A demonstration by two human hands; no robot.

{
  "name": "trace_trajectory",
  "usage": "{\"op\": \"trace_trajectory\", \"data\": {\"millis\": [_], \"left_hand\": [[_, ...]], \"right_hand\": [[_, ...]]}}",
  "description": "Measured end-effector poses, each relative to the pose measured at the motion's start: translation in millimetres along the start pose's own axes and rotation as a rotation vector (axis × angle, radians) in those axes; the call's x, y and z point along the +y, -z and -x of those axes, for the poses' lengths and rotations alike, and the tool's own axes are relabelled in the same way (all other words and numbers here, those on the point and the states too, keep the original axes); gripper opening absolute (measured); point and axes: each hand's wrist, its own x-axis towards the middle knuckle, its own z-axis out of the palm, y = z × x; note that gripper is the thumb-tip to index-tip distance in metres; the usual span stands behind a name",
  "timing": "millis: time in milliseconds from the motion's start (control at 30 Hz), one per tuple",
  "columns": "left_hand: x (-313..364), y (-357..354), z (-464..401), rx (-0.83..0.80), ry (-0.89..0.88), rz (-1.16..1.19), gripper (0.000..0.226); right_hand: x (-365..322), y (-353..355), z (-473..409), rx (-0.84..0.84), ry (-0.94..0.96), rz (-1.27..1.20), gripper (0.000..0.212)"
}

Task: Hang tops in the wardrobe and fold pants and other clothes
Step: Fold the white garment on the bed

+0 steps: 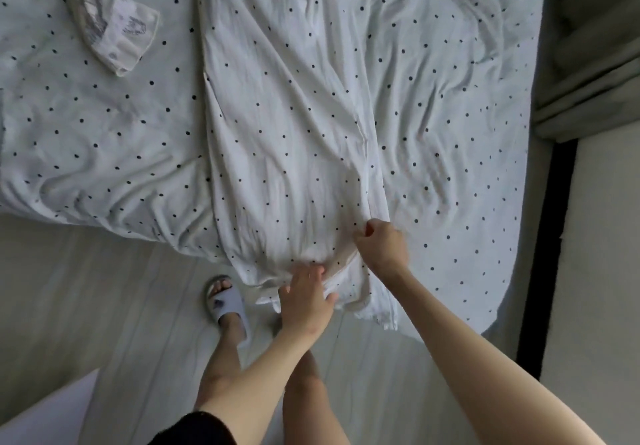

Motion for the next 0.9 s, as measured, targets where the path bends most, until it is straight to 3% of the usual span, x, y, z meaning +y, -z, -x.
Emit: {"op": "trace_trajectory", "data": {"millis": [100,200,467,600,700,767,900], "left_hand": [[4.5,-10.0,-0.2,0.054,-0.027,-0.075,0.023],[15.9,-22.9,6.4,-0.042,-0.131,0.028,0.012],[48.2,-55.7,15.3,-0.063,-0.202,0.317,0.011],[49.1,-66.8,12.8,-0.2,-0.237,0.38,0.018],[28.7,-70.9,17.2,-0.211,-0.213,0.421,0.021],[8.5,-63.8,19.5,-0.127,-0.146,0.477,0.02],[-38.6,-28.7,10.0,0.248,0.048,0.496,0.023]], "right_hand": [[19.7,-5.6,14.3,-0.021,-0.062,-0.023,0.019],[33.3,-4.5,21.4,-0.019,-0.109,-0.155,0.014],[52.2,16.8,12.6,0.07,-0.103,-0.201,0.026],[58.6,27.3,5.7,0.071,-0.09,-0.234,0.02],[66.0,15.0,17.2,0.031,-0.069,-0.184,0.016],[73.4,3.6,29.4,0.037,-0.062,-0.12,0.021],[90.2,-12.5,44.2,0.128,-0.019,-0.013,0.02]]}}
